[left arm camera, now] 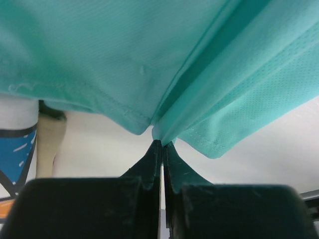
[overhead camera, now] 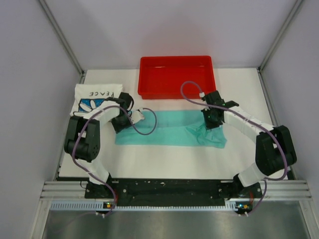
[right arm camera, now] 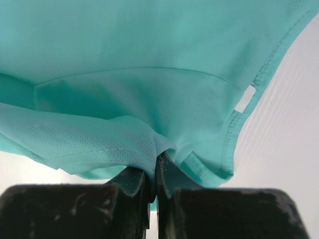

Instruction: Fold and stack the t-shirts

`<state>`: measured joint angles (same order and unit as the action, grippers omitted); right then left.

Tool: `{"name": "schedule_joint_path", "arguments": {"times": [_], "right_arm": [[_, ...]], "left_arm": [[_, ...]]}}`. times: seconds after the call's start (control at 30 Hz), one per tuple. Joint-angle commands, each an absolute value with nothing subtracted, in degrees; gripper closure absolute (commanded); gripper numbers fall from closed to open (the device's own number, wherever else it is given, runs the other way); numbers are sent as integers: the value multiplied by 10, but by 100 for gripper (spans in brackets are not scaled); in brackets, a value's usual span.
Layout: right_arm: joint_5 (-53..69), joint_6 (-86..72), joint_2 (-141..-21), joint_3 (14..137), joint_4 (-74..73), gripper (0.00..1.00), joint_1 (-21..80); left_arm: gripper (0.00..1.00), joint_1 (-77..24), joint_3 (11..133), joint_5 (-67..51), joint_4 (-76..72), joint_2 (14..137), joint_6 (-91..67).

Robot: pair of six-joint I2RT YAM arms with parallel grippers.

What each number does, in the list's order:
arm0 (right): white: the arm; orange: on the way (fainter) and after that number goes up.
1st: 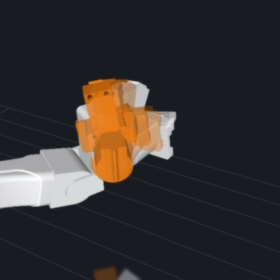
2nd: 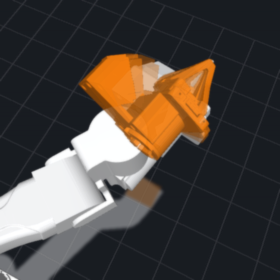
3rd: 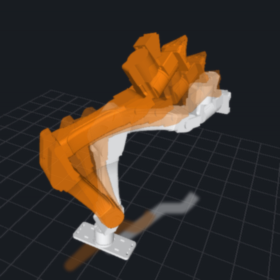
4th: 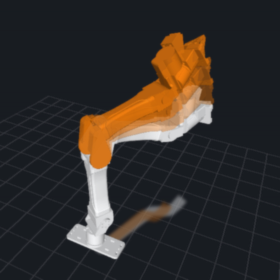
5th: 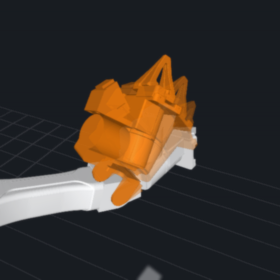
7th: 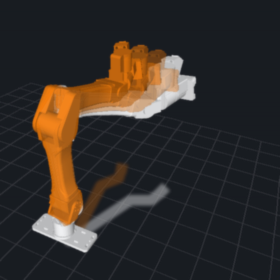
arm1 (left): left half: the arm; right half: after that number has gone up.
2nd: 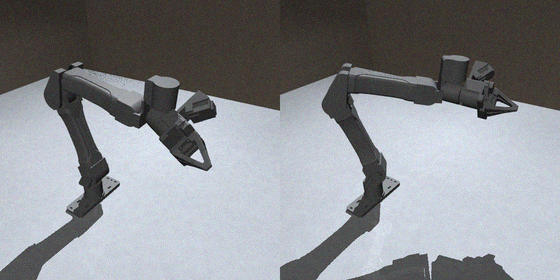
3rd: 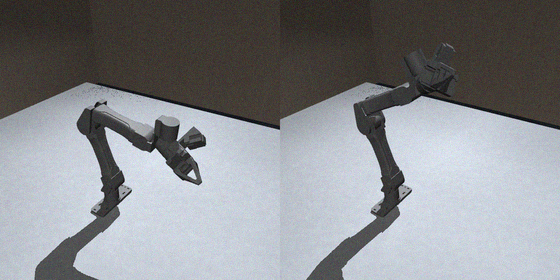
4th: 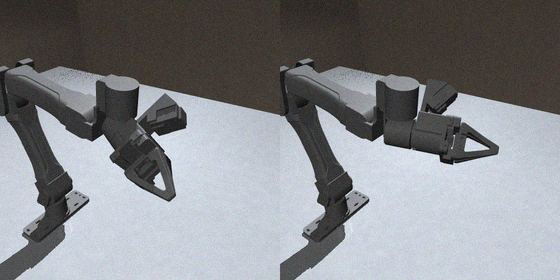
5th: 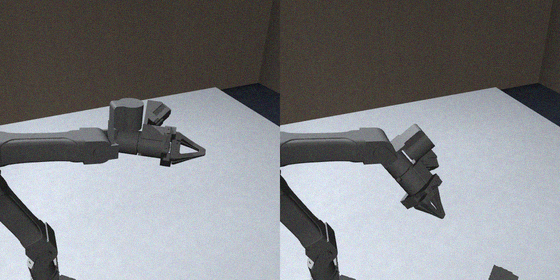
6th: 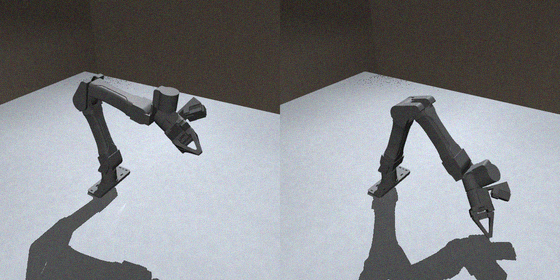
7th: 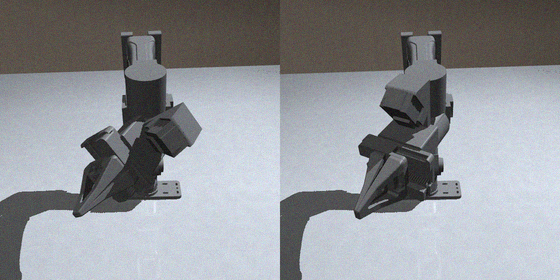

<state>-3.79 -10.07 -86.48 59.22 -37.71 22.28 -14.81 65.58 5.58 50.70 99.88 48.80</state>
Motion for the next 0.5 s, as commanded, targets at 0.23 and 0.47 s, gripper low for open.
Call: {"name": "schedule_joint_path", "arguments": {"times": [0.23,0.47], "right_arm": [[-102,-12,-918,645,-352,96,214],[-125,-15,-967,668,-326,73,214]], "left_arm": [[100,-131,697,59,519,1006,403],[78,-132,720,95,489,1030,376]]}}
